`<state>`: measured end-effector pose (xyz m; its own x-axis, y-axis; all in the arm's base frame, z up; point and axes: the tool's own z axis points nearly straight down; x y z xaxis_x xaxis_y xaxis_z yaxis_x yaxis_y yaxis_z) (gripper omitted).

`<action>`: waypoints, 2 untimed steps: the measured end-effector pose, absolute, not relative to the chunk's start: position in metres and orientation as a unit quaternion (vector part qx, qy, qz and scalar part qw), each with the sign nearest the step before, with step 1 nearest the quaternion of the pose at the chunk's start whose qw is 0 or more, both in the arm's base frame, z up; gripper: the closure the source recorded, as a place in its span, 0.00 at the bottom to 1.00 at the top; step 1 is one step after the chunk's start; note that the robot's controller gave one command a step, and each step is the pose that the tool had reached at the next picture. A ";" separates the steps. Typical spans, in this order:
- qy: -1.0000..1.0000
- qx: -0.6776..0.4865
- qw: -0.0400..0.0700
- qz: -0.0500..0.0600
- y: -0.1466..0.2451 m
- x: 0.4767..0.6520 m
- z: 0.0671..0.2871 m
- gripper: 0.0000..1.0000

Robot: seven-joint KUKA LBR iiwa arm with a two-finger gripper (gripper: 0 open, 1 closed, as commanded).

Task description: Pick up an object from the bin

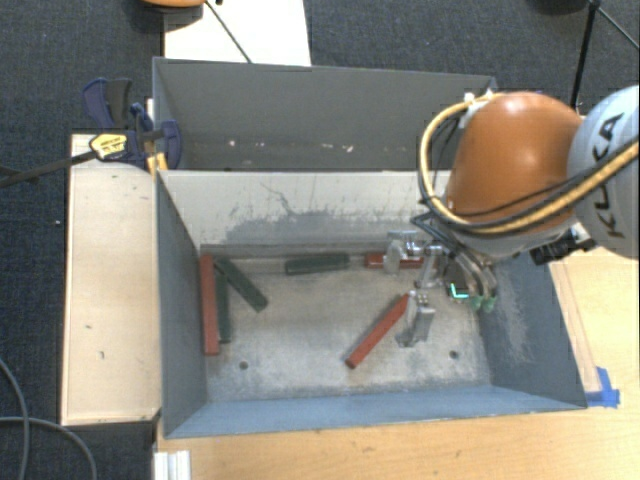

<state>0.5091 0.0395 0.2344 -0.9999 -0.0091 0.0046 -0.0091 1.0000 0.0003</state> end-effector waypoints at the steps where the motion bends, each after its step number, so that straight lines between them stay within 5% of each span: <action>1: -1.000 0.004 -0.001 0.000 0.039 0.511 0.237 0.00; 2: -0.997 0.078 -0.002 0.000 0.035 0.509 0.186 0.00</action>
Offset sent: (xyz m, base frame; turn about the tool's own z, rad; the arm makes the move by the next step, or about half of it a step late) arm -0.0051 -0.0146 -0.1644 -0.4883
